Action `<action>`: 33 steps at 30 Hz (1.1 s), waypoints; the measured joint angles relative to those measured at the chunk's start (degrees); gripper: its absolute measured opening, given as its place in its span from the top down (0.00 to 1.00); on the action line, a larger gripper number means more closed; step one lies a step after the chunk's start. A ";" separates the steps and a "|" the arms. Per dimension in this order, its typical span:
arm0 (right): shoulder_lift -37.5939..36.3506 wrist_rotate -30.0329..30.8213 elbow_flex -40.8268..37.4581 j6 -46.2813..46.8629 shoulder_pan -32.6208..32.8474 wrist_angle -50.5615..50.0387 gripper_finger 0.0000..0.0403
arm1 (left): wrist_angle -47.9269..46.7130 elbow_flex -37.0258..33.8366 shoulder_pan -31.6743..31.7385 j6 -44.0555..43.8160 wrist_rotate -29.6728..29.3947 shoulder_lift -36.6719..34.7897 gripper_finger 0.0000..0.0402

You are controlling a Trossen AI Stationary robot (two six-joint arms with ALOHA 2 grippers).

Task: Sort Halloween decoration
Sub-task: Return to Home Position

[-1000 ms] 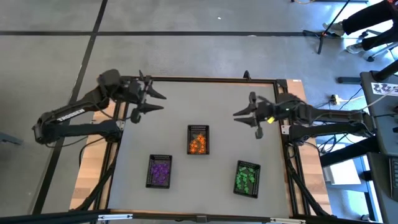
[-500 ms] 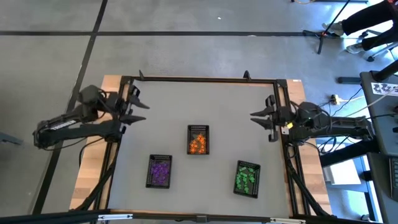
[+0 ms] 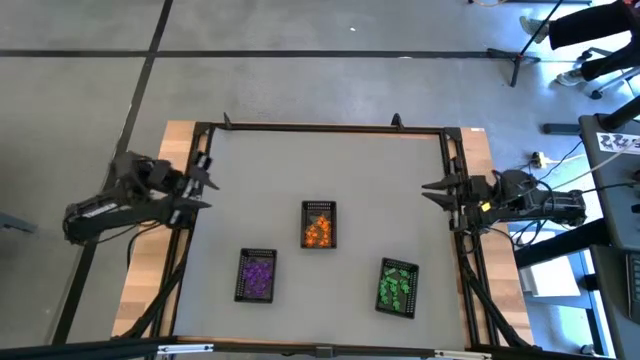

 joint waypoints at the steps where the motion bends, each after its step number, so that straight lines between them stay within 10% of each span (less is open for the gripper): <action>1: -1.09 -0.26 0.00 0.00 0.00 -0.85 0.80 | -2.33 0.03 -0.02 0.03 -0.43 -2.34 0.55; 6: -5.95 -1.52 0.01 -0.03 -0.02 -3.70 0.80 | -15.06 0.09 0.00 -0.26 -6.47 -10.82 0.55; 33: -8.04 -6.70 6.95 -1.51 -0.04 -14.33 0.80 | -17.07 0.11 -0.02 -1.33 -2.14 -10.62 0.55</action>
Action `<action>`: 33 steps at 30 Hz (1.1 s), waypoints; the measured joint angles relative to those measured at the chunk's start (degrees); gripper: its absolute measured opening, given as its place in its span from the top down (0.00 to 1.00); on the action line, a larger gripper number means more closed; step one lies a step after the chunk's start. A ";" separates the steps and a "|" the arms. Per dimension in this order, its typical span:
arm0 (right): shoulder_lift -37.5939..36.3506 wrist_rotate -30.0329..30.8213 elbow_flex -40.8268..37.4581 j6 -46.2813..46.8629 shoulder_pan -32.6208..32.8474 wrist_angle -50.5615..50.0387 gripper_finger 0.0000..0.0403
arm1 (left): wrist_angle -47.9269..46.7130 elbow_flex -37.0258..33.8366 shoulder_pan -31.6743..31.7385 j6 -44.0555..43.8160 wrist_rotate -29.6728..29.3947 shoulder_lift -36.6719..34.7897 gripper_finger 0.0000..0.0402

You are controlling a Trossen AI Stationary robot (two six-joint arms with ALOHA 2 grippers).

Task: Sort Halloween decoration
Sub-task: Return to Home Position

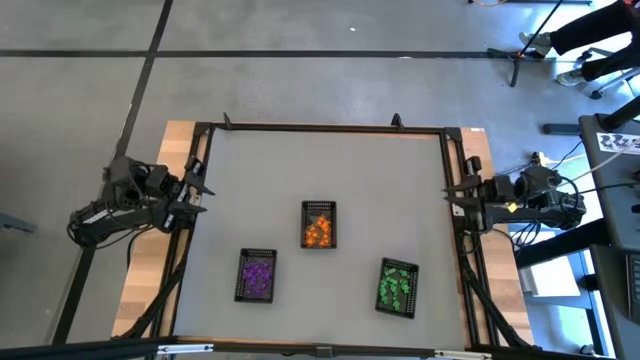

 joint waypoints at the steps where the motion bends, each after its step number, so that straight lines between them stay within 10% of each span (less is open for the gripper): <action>1: 0.01 0.00 -0.46 0.32 0.00 0.05 0.80 | -0.11 0.00 0.00 0.02 -0.04 -0.01 0.55; 33: 0.04 0.75 -14.65 4.39 0.00 13.69 0.80 | 5.55 -7.28 -1.33 -2.83 1.74 -0.02 0.55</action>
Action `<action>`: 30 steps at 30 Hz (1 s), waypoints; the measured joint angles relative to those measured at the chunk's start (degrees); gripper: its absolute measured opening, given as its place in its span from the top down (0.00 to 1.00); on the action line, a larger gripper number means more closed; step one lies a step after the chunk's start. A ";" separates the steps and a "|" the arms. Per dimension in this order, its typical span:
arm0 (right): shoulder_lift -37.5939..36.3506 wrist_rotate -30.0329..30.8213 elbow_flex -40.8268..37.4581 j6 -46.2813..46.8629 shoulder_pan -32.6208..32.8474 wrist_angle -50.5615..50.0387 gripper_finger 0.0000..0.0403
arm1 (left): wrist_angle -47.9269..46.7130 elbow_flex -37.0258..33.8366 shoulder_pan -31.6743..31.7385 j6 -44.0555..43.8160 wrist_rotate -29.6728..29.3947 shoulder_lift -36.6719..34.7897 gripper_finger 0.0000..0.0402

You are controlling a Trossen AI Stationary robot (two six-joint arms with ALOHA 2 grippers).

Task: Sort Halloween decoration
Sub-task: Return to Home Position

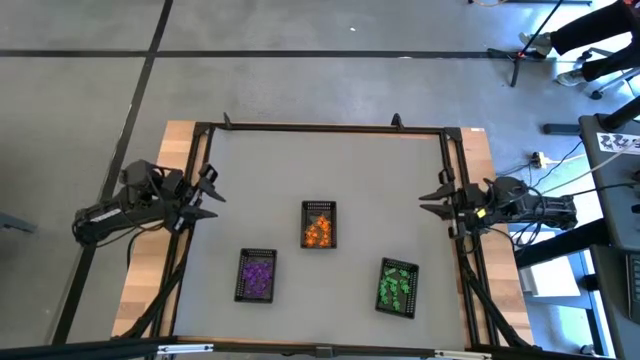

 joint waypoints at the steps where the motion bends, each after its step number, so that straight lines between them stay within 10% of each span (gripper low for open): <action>1: 0.02 0.27 -0.82 0.02 0.00 1.10 0.80 | 0.01 0.00 -0.57 -0.15 -0.04 -0.01 0.55; 30: 0.02 -3.91 -2.07 2.35 0.02 -0.50 0.80 | 14.08 -9.53 -18.80 -0.70 -3.44 -0.01 0.55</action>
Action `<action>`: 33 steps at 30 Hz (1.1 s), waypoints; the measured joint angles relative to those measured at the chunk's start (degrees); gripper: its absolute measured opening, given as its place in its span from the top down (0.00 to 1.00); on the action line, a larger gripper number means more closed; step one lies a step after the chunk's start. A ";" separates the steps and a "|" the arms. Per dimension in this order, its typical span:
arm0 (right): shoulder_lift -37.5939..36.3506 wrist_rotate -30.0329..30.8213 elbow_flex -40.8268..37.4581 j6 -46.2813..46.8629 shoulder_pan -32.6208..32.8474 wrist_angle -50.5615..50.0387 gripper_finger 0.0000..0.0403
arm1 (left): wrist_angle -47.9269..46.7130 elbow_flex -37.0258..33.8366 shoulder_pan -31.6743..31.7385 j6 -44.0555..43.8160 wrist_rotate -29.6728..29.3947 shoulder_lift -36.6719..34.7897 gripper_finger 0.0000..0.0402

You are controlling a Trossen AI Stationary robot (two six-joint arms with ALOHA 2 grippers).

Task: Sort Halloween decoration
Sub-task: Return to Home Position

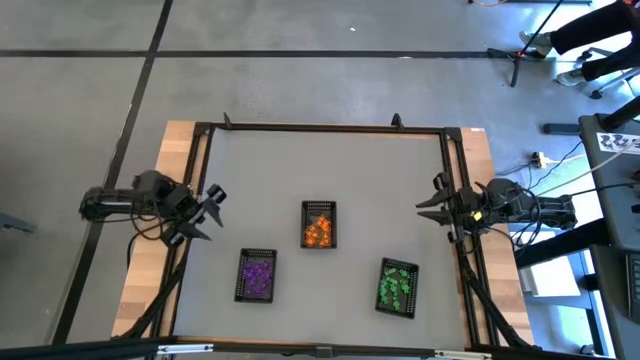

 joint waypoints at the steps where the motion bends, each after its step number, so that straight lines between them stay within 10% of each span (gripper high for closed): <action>1: -0.01 0.00 0.05 0.04 0.01 0.15 0.80 | 0.10 0.32 -0.25 -0.05 1.09 0.00 0.55; 33: -0.02 11.88 -6.83 -2.65 0.02 4.61 0.80 | -8.49 -1.63 -4.28 9.61 -8.81 0.00 0.55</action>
